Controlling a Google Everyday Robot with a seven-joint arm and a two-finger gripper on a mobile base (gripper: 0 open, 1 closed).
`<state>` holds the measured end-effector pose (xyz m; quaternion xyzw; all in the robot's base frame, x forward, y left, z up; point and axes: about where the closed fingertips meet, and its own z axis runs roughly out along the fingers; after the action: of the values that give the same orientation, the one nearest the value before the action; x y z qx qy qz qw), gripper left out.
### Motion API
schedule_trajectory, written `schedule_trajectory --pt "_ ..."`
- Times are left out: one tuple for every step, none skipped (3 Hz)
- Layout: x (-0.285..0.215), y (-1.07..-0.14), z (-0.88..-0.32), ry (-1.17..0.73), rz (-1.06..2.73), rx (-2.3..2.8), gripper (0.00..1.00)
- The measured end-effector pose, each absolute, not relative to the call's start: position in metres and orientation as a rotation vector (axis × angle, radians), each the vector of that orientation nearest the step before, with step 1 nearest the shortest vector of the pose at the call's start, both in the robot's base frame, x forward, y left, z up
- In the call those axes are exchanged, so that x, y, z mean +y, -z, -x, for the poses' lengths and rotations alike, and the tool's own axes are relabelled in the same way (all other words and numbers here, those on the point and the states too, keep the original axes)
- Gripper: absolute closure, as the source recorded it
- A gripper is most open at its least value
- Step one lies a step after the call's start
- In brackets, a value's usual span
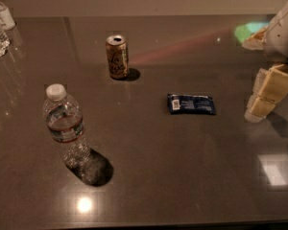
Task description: Move rxbar blueberry near water bottle
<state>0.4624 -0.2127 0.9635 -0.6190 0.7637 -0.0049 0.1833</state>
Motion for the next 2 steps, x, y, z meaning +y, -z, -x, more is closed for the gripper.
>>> schedule_trajectory --pt "-0.205 -0.947 -0.481 -0.071 1.764 2.12 0.0" --pt "-0.196 -0.931 -0.496 -0.143 1.777 2.09 0.0"
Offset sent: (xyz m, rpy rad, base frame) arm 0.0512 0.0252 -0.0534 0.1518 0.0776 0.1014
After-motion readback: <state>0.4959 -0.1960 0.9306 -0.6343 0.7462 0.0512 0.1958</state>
